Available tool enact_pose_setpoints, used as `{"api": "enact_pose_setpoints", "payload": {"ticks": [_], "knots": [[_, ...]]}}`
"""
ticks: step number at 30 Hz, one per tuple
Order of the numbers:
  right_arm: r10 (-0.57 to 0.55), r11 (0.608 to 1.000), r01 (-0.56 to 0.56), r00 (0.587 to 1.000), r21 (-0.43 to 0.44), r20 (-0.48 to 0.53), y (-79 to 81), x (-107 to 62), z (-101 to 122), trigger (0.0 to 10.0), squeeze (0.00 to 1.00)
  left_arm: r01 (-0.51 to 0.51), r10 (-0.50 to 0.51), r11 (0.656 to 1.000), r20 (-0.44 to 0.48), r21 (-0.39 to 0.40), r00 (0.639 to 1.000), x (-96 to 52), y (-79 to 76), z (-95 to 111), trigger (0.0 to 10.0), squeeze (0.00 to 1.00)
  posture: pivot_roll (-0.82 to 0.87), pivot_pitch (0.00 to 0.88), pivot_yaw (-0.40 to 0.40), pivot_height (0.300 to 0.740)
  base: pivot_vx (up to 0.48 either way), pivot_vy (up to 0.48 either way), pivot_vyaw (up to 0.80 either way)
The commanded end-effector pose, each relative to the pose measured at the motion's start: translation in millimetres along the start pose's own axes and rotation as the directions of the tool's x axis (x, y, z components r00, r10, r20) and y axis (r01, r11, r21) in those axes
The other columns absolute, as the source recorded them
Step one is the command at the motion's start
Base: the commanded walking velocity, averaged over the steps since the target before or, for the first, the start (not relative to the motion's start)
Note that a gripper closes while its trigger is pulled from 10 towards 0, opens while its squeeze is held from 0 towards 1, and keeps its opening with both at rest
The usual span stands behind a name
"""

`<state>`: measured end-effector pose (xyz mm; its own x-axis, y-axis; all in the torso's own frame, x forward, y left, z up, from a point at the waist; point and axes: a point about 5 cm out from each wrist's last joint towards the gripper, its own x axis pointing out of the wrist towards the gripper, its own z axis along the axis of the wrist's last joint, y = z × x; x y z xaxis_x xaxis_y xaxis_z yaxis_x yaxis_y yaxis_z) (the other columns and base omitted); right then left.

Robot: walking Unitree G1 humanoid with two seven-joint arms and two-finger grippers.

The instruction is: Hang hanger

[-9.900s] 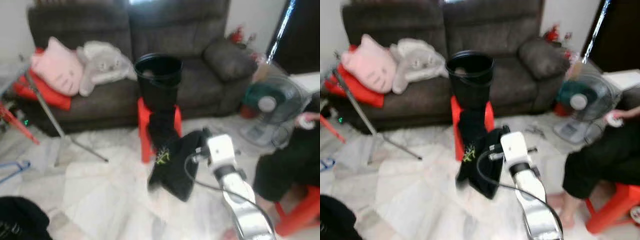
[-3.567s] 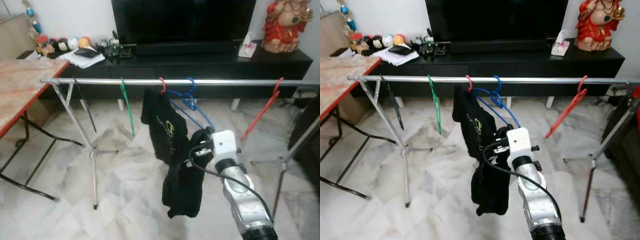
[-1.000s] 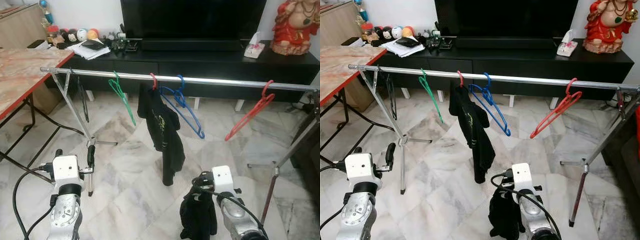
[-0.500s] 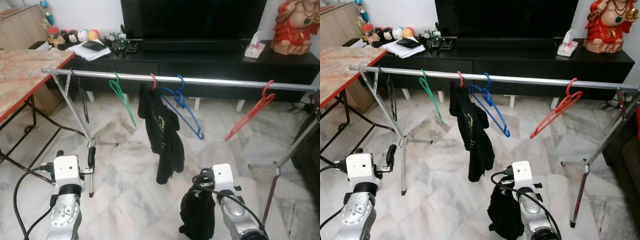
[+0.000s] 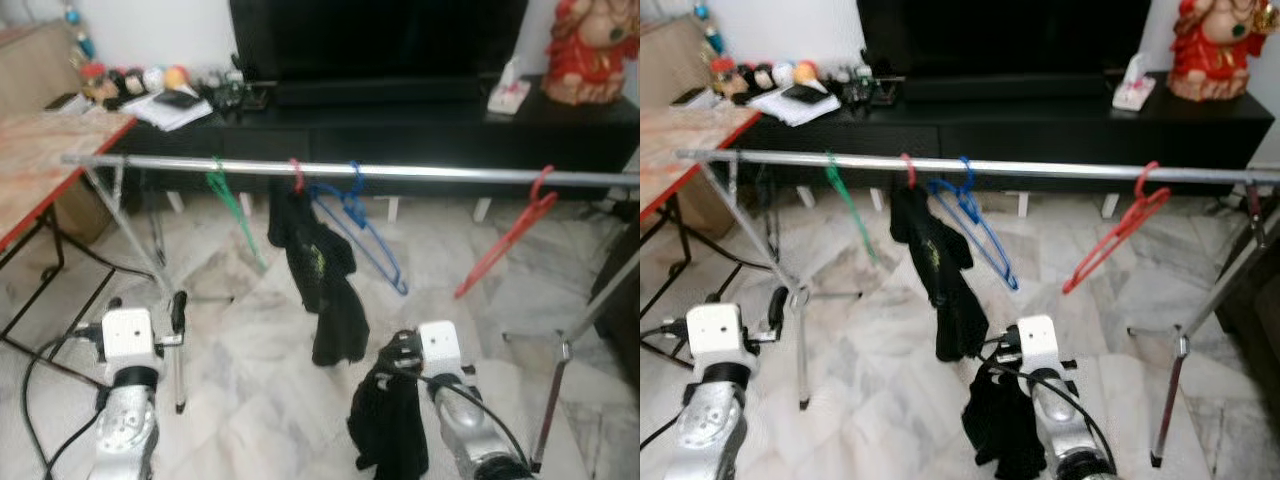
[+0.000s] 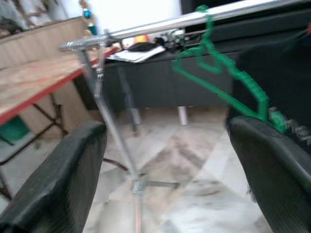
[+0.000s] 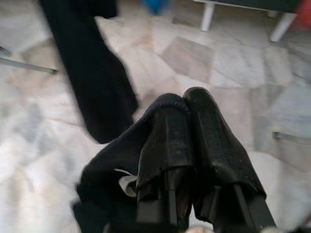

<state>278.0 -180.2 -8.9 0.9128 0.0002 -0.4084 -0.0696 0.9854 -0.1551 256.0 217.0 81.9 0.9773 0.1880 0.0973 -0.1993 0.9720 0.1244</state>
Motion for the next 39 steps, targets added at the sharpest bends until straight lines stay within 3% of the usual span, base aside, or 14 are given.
{"api": "enact_pose_setpoints", "payload": {"ticks": [1,14,17,27,32,35,39], "knots": [[0.016,1.000,-0.017,0.999,0.014,0.046,8.4,4.1,12,10.0,0.00,-0.029,0.029,1.000,0.017,0.010,0.999,1.7,11.6,5,10.0,0.00,-0.10,0.000,0.072,0.740,0.281,0.000,0.00],[0.016,1.000,-0.017,0.999,0.014,0.046,8.4,4.1,12,10.0,0.00,-0.029,0.029,1.000,0.017,0.010,0.999,1.7,11.6,5,10.0,0.00,-0.10,0.000,0.072,0.740,0.281,0.000,0.00],[0.040,0.999,-0.040,0.998,0.007,0.056,17.0,5.5,15,10.0,0.00,0.018,-0.018,1.000,0.025,-0.003,1.000,6.2,8.5,10,10.0,0.00,-0.10,0.000,0.075,0.740,0.341,0.000,0.00],[0.057,0.998,-0.057,0.998,-0.001,0.040,21.0,4.9,12,10.0,0.00,0.032,-0.031,0.999,0.031,-0.006,0.999,8.5,5.2,12,10.0,0.00,-0.10,0.000,0.072,0.740,0.335,0.000,0.00],[0.071,0.997,-0.071,0.997,-0.003,0.033,24.8,4.7,11,10.0,0.00,0.039,-0.040,0.998,-0.017,-0.043,0.999,9.4,3.9,8,10.0,0.00,-0.10,0.000,0.071,0.740,0.115,0.000,0.00],[0.073,0.997,-0.073,0.997,-0.003,0.032,25.3,4.6,11,10.0,0.00,0.017,-0.021,0.996,-0.044,-0.084,0.999,14.5,4.4,10,10.0,0.00,-0.10,0.000,0.070,0.740,0.000,0.000,0.00],[0.077,0.997,-0.077,0.997,-0.007,0.029,24.8,4.6,10,10.0,0.00,-0.005,0.001,0.997,-0.049,-0.076,0.999,26.1,3.8,22,10.0,0.00,-0.09,0.000,0.067,0.740,0.000,0.000,0.00]]}}
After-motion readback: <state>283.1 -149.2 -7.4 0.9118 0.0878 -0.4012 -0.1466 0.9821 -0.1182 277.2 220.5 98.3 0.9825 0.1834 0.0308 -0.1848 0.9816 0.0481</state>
